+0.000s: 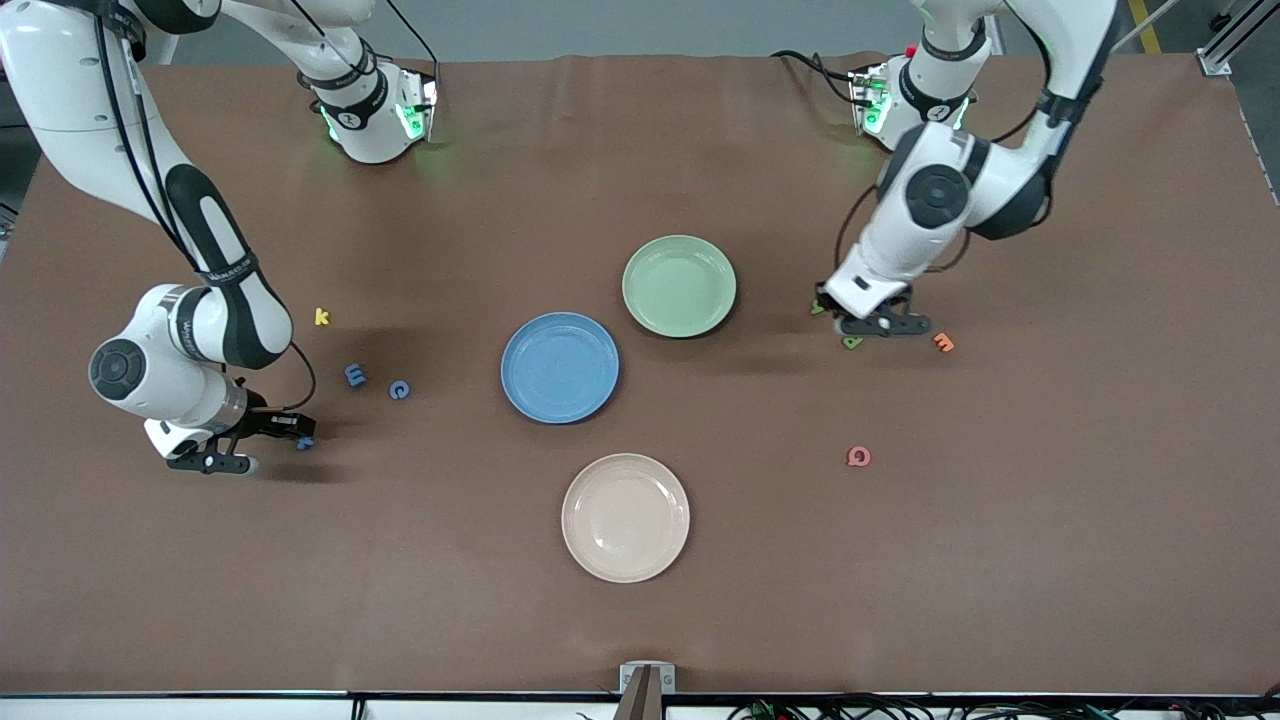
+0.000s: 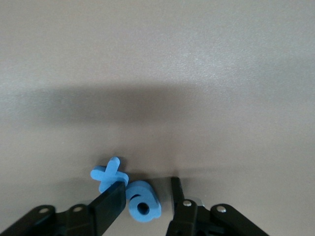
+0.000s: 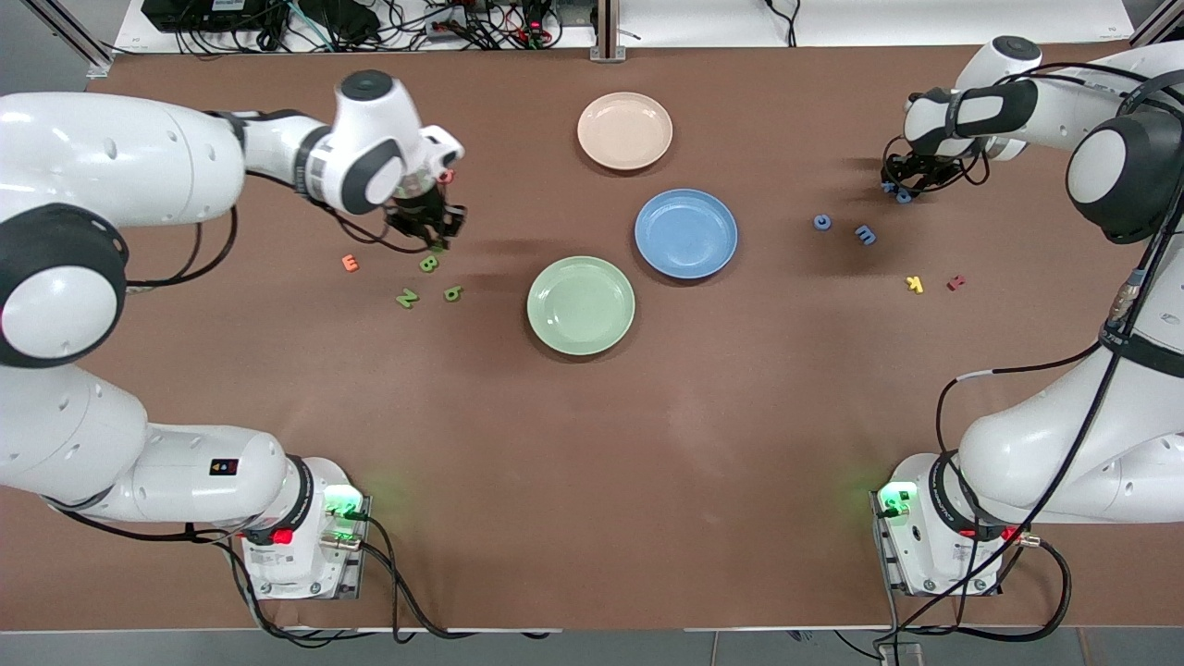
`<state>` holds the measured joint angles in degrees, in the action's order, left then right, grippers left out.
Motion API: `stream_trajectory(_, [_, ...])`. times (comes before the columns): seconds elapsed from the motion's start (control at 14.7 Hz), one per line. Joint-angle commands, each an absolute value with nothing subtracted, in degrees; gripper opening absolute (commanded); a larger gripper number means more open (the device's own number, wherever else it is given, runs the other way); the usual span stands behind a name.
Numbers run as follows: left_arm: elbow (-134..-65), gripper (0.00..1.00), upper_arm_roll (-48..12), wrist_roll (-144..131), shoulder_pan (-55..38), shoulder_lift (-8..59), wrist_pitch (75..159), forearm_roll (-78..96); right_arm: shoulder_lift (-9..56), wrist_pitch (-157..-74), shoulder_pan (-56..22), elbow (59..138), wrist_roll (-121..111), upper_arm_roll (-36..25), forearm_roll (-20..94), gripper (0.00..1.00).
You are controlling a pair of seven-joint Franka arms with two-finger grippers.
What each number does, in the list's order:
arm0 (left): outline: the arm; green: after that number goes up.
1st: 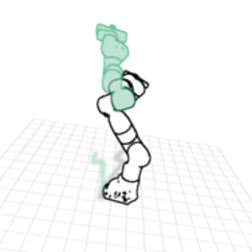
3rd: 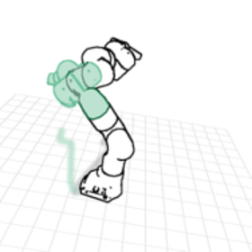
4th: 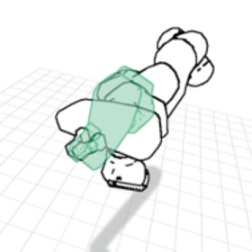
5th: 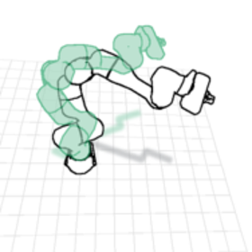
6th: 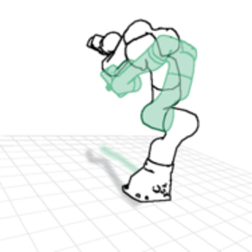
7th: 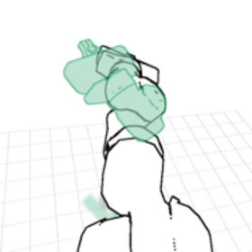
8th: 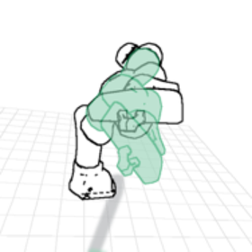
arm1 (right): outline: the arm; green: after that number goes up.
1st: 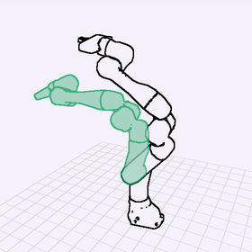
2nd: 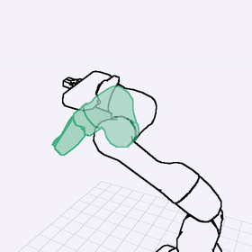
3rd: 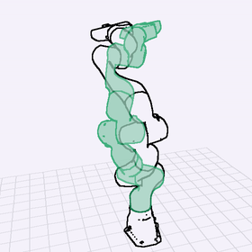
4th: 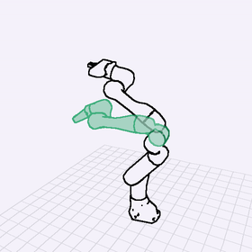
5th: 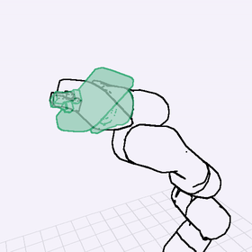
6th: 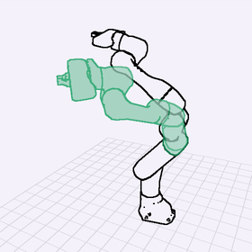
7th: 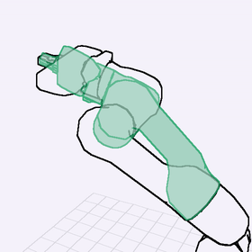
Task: Sort letters by color into matching plates
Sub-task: 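Carry the green letter to the green plate with the left gripper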
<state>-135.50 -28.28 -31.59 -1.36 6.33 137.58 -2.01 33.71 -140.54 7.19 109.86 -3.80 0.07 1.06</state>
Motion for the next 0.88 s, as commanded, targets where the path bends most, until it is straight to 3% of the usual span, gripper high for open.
stream_trajectory(0.0, [-133.2,0.22,-33.2,-39.0,-1.6,8.0,136.0,-2.9,35.2,-135.5,7.0,105.6,-3.5,0.5,1.4,0.48])
stream_trajectory(0.07, [-132.4,0.22,-34.3,-42.3,-2.4,9.7,136.1,-2.9,35.1,-134.7,6.9,105.3,-3.5,0.6,1.4,0.48])
stream_trajectory(0.34, [-129.7,0.22,-34.9,-53.0,-10.4,15.2,139.5,-2.9,35.2,-134.9,5.1,105.4,0.0,0.7,1.6,0.65])
stream_trajectory(0.82, [-124.9,0.22,-34.6,-69.7,-17.0,25.8,143.9,-15.3,35.3,-137.1,4.2,105.7,0.7,0.6,1.5,0.63])
